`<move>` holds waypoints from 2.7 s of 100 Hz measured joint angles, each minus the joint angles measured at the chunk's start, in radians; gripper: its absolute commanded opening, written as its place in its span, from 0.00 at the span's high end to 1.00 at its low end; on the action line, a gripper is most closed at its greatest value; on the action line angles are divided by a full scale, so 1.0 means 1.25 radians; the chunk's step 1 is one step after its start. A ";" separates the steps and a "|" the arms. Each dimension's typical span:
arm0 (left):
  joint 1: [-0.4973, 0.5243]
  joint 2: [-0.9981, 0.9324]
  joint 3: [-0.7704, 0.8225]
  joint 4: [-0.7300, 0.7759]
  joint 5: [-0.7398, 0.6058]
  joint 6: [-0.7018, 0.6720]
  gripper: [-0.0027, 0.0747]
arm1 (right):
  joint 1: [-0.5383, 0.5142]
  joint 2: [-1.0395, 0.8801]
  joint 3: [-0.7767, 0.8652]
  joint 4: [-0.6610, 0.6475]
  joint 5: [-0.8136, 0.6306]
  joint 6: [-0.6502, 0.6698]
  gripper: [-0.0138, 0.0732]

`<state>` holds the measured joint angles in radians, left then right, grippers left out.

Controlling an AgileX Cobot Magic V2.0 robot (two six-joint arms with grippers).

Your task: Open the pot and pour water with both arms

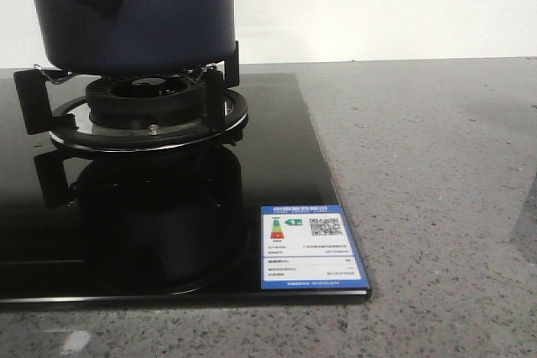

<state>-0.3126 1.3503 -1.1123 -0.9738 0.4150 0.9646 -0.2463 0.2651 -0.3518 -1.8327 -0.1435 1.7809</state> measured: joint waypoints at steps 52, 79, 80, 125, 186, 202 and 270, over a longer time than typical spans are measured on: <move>0.000 0.000 0.000 0.002 0.014 0.002 0.18 | 0.000 0.000 0.000 0.000 0.000 0.000 0.93; 0.000 -0.025 0.000 0.007 0.019 0.002 0.15 | 0.000 0.000 0.000 0.000 0.000 0.000 0.93; 0.000 -0.029 0.000 0.007 0.019 0.002 0.15 | 0.000 0.000 0.000 0.000 0.000 0.000 0.93; 0.000 -0.238 0.000 0.061 -0.067 0.002 0.24 | 0.014 0.000 0.000 0.000 -0.096 0.000 0.93; 0.000 -0.495 0.142 0.094 -0.200 -0.026 0.99 | 0.063 0.203 -0.072 0.000 -0.107 0.071 0.93; 0.000 -0.599 0.298 0.089 -0.276 -0.034 0.99 | 0.063 0.269 -0.079 0.000 -0.123 0.078 0.93; 0.000 -0.790 0.584 0.028 -0.400 -0.036 0.99 | 0.063 0.279 -0.080 0.000 -0.124 0.085 0.93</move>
<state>-0.3126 0.3631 -0.3823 -0.9384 -0.0853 0.9198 -0.1671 0.6139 -0.4516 -1.8327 -0.2990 1.8867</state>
